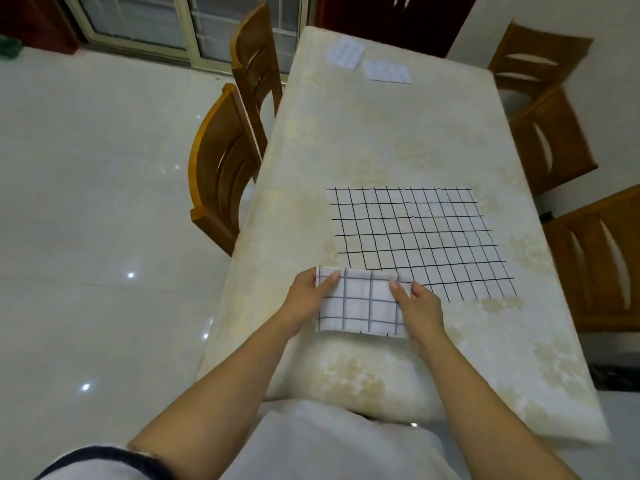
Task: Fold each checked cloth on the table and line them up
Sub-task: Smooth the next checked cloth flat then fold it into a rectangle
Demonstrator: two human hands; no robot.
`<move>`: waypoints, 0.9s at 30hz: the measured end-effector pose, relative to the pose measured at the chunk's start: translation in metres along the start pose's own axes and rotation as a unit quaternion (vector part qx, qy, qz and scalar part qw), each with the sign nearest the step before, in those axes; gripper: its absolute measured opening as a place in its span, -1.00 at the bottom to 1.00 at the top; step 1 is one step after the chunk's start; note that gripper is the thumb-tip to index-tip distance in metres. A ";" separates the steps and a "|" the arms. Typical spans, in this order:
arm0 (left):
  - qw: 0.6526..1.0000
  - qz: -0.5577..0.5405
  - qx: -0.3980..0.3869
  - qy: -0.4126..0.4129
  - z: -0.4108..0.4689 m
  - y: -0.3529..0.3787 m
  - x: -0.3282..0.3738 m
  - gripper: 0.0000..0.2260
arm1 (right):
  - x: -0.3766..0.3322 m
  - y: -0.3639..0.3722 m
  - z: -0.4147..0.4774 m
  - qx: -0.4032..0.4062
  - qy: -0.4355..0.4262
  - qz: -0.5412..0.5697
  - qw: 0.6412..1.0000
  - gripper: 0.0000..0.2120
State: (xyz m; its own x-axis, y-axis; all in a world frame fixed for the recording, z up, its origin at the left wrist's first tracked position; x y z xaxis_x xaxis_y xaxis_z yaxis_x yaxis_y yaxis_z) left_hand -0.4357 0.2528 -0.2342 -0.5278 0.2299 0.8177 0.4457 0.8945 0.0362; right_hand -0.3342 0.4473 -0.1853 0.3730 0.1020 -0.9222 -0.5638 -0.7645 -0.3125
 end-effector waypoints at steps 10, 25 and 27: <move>0.996 0.023 0.062 0.059 -0.061 -0.010 0.032 -0.86 | -0.016 -0.001 -0.025 -0.062 -0.056 -0.011 0.996 -0.89; 0.978 0.119 0.149 0.082 -0.225 -0.060 0.010 -0.86 | -0.006 0.039 -0.154 -0.108 -0.084 0.079 0.987 -0.82; 0.977 0.109 0.163 0.083 -0.243 -0.072 0.009 -0.85 | -0.011 0.047 -0.173 -0.106 -0.080 0.098 0.986 -0.77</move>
State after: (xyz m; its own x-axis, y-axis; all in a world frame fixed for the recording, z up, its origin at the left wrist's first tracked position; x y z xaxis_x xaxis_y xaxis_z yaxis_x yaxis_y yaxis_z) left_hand -0.2970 0.0970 -0.0905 -0.3102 0.3874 0.8682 0.2661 0.9121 -0.3119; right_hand -0.2373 0.3006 -0.1502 0.1411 0.0249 -0.9897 -0.4398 -0.8941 -0.0852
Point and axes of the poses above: each hand's wrist, its own z-axis towards the middle knuckle, its own y-axis out of the palm, x = y × z, the point moved 4 cm from there along z, towards the middle knuckle, and after that the axes turned 11 degrees about -y, right-handed, at the moved point
